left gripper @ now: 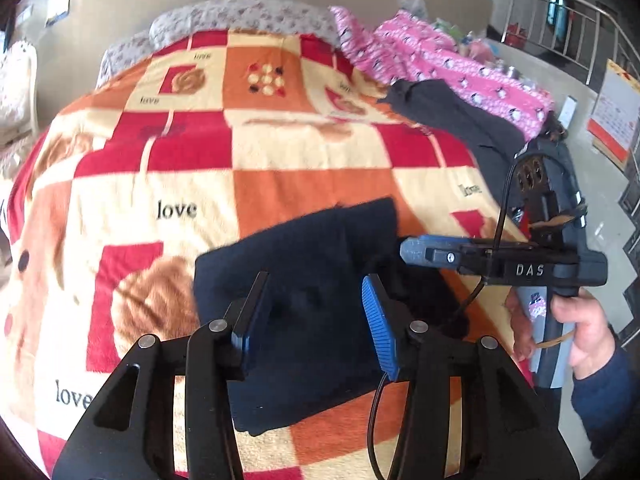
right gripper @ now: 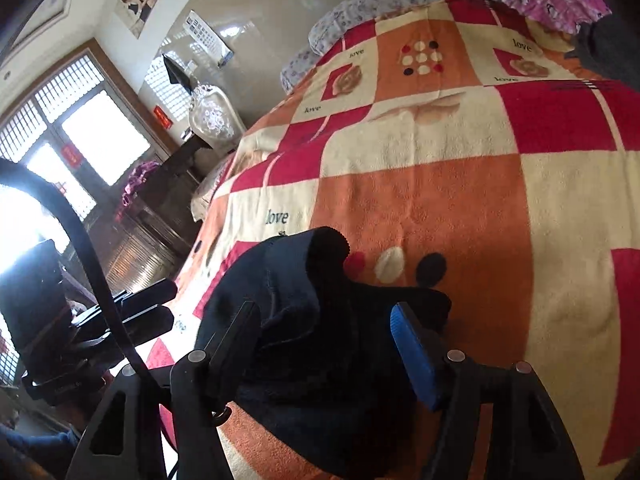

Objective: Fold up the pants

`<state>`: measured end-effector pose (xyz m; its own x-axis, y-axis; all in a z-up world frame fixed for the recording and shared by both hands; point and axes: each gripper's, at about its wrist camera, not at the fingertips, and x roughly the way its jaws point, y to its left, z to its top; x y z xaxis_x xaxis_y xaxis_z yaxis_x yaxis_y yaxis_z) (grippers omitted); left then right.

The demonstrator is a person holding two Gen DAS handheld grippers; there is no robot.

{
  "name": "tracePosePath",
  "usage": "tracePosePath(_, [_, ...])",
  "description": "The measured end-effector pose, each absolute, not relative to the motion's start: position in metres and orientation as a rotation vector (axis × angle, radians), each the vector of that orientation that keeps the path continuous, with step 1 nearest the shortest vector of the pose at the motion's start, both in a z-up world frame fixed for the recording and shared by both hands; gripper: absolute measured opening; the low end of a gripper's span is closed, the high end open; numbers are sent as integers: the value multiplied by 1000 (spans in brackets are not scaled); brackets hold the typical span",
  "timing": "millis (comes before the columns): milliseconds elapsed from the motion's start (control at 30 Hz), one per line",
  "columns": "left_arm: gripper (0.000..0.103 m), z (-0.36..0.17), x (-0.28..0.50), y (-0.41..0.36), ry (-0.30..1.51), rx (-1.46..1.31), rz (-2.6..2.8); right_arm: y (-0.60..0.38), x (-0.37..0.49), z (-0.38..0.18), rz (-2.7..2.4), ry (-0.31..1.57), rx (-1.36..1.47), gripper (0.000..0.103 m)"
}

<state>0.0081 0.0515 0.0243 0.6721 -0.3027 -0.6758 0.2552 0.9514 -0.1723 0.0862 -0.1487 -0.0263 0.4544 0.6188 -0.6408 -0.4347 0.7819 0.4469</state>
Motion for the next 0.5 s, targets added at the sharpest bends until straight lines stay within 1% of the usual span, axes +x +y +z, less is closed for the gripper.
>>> tracePosePath(100, [46, 1, 16, 51, 831, -62, -305, -134, 103, -39, 636, 905, 204, 65])
tracePosePath(133, [46, -6, 17, 48, 843, -63, -306, -128, 104, -40, 652, 894, 196, 59])
tracePosePath(167, [46, -12, 18, 45, 842, -58, -300, -125, 104, -39, 674, 874, 191, 27])
tracePosePath(200, [46, -15, 17, 43, 835, -45, -287, -117, 100, -39, 679, 857, 170, 12])
tracePosePath(267, [46, -17, 14, 39, 825, -40, -289, -115, 90, -37, 663, 827, 145, 10])
tracePosePath(333, [46, -15, 14, 37, 831, -55, -315, -124, 81, -32, 674, 807, 178, 8])
tracePosePath(500, [46, 2, 12, 22, 813, -53, -407, -156, 53, -4, 679, 731, 228, 7])
